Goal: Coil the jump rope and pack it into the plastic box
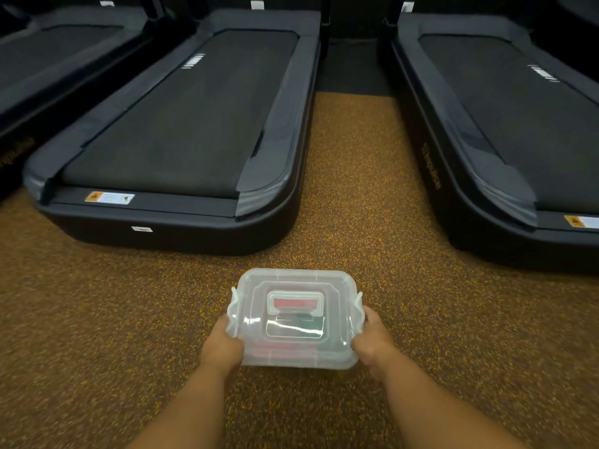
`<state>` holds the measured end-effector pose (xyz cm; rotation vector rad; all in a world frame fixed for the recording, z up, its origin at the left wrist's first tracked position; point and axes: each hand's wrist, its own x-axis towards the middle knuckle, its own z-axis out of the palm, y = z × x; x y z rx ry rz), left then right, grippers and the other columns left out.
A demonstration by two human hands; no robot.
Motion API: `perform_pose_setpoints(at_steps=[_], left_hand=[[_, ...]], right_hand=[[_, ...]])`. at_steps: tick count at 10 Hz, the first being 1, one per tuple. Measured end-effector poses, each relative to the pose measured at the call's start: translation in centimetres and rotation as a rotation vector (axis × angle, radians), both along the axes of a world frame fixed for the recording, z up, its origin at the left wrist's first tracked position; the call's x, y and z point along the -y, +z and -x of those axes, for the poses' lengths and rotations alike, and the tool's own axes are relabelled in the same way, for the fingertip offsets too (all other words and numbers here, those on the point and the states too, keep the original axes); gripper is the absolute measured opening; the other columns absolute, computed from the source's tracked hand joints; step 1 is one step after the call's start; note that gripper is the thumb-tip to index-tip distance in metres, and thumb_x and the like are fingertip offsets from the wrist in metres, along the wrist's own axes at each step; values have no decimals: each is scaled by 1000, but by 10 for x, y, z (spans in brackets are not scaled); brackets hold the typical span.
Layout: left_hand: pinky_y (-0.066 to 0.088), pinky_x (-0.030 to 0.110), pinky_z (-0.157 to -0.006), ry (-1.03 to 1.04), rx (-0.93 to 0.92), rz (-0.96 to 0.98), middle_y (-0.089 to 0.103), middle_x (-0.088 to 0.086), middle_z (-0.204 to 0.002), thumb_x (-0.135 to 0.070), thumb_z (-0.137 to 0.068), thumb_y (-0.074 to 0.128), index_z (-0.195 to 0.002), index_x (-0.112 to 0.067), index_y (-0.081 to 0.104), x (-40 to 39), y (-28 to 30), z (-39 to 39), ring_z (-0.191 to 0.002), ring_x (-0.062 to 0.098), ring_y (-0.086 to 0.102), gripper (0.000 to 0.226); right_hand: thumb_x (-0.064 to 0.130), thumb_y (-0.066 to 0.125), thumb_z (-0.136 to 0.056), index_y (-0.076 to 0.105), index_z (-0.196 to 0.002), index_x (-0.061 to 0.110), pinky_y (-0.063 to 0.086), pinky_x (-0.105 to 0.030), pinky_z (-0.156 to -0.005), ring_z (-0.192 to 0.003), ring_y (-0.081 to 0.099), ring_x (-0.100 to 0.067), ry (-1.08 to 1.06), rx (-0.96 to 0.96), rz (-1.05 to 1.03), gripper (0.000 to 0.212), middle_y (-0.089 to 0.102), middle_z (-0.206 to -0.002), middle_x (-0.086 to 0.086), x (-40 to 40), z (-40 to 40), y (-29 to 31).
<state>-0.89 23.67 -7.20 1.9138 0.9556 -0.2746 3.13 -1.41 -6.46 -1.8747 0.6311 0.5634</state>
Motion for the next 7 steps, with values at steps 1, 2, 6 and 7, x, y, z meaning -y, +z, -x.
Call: perform_pose_setpoints(at_steps=[1, 2, 6, 7], left_hand=[[44, 47, -101, -57, -29, 25, 48, 17, -137, -6, -88, 52, -146, -26, 34, -5, -4, -13, -116, 38, 51, 63], [47, 45, -95, -138, -106, 25, 53, 15, -125, -5, -87, 48, -139, -21, 40, -9, -11, -25, -110, 35, 54, 55], [4, 50, -118, -772, 79, -801, -12, 8, -161, -45, -96, 40, -152, -25, -1, 17, 78, -129, -147, 27, -11, 72], [1, 50, -119, -839, 221, -900, -13, 6, -161, -46, -97, 36, -152, -25, -3, 24, 134, -170, -147, 25, -13, 71]], right_hand=[[-5, 42, -89, 36, -142, 34, 54, -43, -85, -97, 59, -24, 53, -16, 31, 66, 61, -107, -2, 0, -12, 0], [1, 43, -92, 33, -143, 33, 52, -39, -88, -99, 59, -24, 143, -86, 94, 61, 59, -110, -3, 2, -18, -8], [34, 44, -99, -2, -153, 30, 5, -49, -119, -149, -9, -26, 707, 351, 581, 71, -10, -163, 0, -50, -101, 95], [34, 43, -99, -3, -153, 30, 5, -45, -120, -149, -10, -21, 632, 433, 538, 72, -11, -163, 3, -51, -129, 144]])
